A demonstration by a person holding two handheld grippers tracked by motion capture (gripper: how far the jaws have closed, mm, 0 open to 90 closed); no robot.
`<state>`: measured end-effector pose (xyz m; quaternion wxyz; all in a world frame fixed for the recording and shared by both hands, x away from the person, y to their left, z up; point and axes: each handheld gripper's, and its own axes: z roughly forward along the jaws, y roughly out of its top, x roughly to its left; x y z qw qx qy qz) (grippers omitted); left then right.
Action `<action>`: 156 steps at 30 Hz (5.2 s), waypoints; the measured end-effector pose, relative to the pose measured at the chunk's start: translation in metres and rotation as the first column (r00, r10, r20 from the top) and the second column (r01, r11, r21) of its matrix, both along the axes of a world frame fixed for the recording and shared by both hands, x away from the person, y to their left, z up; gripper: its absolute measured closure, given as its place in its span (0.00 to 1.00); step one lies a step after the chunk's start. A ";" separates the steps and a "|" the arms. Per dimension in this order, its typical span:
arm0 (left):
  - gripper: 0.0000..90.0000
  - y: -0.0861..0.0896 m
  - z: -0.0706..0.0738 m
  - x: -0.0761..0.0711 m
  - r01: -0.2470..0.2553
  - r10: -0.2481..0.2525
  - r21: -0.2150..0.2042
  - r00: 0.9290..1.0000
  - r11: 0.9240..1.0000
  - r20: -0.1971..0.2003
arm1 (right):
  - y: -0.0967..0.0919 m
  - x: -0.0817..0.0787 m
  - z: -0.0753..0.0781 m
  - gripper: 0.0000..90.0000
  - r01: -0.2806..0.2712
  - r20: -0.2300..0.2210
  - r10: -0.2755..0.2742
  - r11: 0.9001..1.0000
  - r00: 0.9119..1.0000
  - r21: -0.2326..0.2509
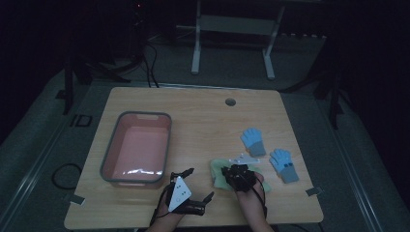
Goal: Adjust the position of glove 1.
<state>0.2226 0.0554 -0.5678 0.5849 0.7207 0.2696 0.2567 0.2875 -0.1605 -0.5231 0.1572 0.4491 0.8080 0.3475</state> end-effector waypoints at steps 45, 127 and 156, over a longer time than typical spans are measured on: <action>0.01 0.001 0.000 0.000 0.004 -0.004 -0.012 1.000 1.000 -0.003 | -0.079 0.018 0.024 0.70 -0.320 -0.003 0.325 0.931 0.946 -0.176; 0.01 0.001 0.000 0.001 -0.002 0.002 -0.006 1.000 1.000 -0.005 | -0.101 -0.004 0.013 0.69 0.117 0.023 -0.117 0.992 0.993 -0.036; 0.01 0.001 0.000 0.001 -0.003 0.003 -0.004 1.000 1.000 -0.004 | -0.127 0.012 -0.015 0.67 -0.109 -0.021 0.108 0.986 0.994 -0.123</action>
